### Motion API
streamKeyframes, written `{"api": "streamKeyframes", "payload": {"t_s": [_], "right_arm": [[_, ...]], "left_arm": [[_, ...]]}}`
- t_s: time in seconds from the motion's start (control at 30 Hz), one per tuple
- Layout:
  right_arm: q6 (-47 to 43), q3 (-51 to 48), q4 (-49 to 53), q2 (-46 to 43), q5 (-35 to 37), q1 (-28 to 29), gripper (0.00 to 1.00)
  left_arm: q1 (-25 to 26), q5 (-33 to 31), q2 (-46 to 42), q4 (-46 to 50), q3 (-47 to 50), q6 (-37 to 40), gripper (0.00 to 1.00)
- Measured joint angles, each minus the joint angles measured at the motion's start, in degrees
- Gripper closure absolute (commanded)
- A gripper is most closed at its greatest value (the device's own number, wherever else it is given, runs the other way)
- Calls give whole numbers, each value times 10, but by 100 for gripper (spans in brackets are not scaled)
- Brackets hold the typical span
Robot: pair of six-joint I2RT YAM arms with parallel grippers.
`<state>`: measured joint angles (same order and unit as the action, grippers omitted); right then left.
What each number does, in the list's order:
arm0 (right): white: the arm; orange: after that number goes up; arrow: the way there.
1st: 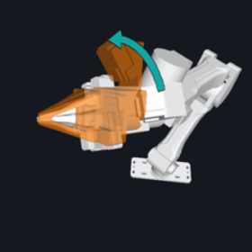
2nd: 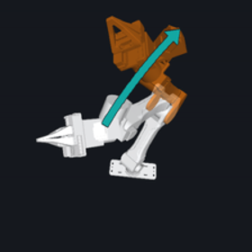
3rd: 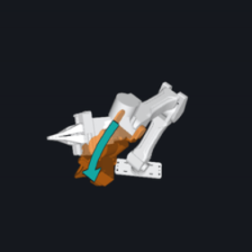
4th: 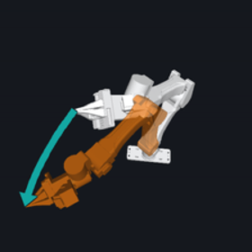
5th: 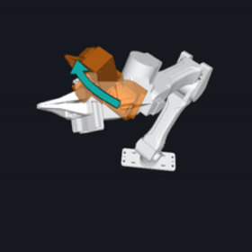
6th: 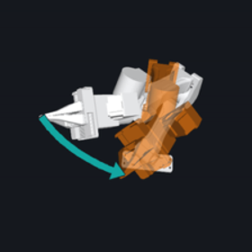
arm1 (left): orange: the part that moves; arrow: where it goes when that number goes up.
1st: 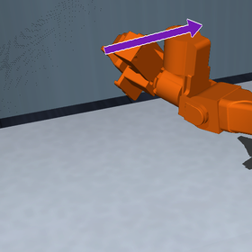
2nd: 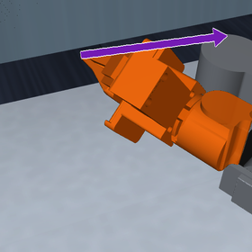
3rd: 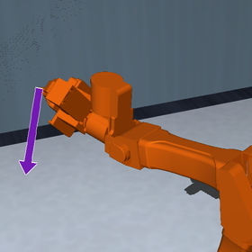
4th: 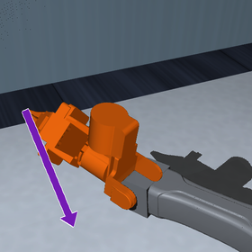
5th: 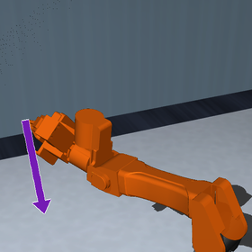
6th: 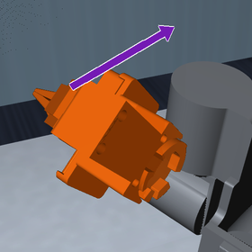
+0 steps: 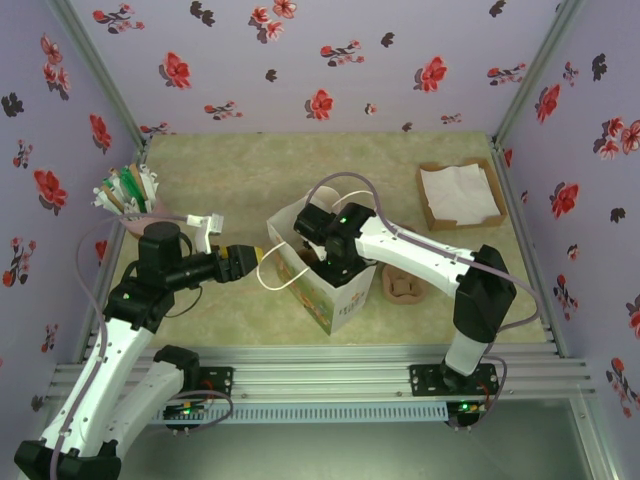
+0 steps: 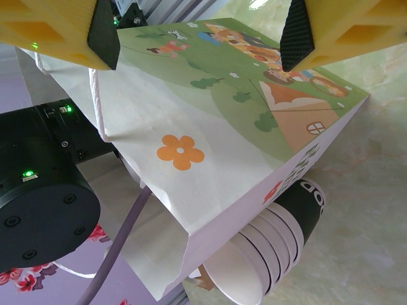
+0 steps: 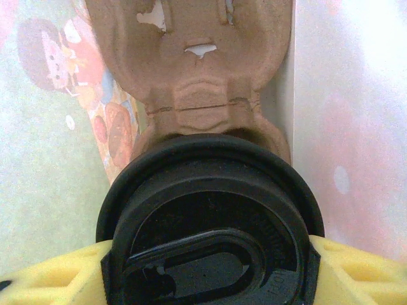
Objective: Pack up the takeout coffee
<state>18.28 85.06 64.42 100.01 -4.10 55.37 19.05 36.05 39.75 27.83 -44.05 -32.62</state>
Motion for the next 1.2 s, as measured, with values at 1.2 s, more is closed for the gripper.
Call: {"api": "streamKeyframes", "payload": {"t_s": [1.2], "right_arm": [[19, 15, 13, 2, 1, 5, 16]], "left_arm": [[0, -9, 0, 0, 2, 0, 26]]}}
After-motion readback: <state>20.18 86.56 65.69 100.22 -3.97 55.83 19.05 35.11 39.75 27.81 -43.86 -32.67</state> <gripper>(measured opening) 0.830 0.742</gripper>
